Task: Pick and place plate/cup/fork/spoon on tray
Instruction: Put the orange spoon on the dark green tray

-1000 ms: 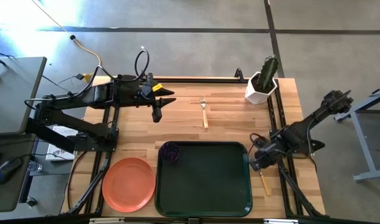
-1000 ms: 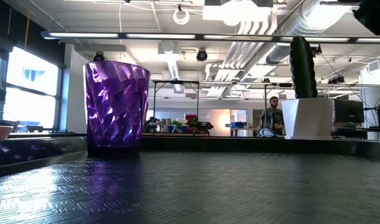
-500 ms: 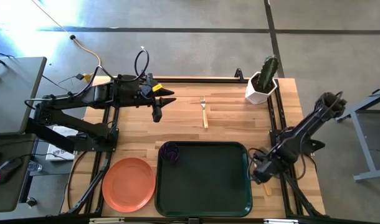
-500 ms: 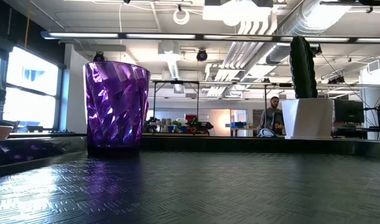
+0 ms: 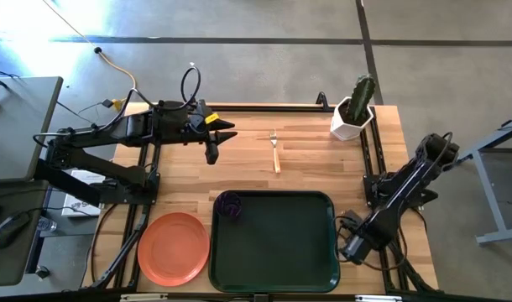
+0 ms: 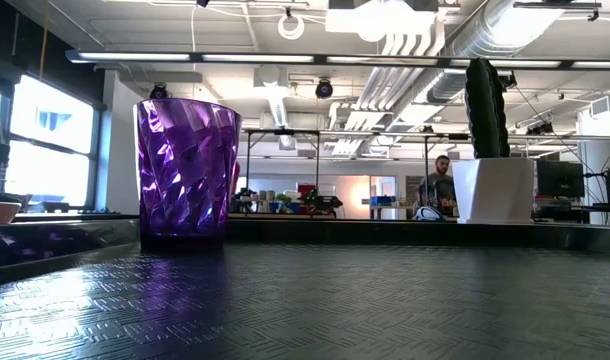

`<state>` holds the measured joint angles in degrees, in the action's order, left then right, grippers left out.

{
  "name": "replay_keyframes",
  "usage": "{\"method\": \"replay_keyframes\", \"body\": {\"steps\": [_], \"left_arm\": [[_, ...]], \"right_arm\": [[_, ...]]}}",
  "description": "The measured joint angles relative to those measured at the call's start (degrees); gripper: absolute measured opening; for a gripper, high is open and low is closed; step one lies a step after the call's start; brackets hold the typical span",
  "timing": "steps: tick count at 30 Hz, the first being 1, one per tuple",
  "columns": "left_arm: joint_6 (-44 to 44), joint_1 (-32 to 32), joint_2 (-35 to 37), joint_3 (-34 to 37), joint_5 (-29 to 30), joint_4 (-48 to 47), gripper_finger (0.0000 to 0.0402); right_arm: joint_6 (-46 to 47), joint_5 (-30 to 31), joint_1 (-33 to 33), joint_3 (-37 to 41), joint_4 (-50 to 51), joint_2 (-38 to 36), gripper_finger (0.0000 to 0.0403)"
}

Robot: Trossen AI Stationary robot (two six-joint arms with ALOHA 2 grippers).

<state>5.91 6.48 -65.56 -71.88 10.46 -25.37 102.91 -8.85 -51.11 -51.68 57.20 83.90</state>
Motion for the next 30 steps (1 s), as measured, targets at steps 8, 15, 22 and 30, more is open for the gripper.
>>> {"method": "replay_keyframes", "body": {"steps": [8, 15, 22, 30], "left_arm": [[1.4, 0.0, 0.0, 0.0, 0.0, 0.0, 0.0113], [1.5, -0.1, 0.0, 0.0, 0.0, 0.0, 0.0113], [3.5, -0.2, 0.0, 0.0, 0.0, 0.0, 0.0113], [3.6, -0.2, 0.0, 0.0, 0.0, 0.0, 0.0113]], "right_arm": [[0.2, 2.0, -0.9, 0.0, -1.5, 4.5, 0.0161], [1.5, 2.7, -2.0, 0.0, -2.7, 7.6, 0.0161], [5.1, 3.8, -4.2, 0.0, -3.8, 9.1, 0.0161], [11.3, 7.0, -7.4, 0.0, -4.2, 9.2, 0.0161]]}}
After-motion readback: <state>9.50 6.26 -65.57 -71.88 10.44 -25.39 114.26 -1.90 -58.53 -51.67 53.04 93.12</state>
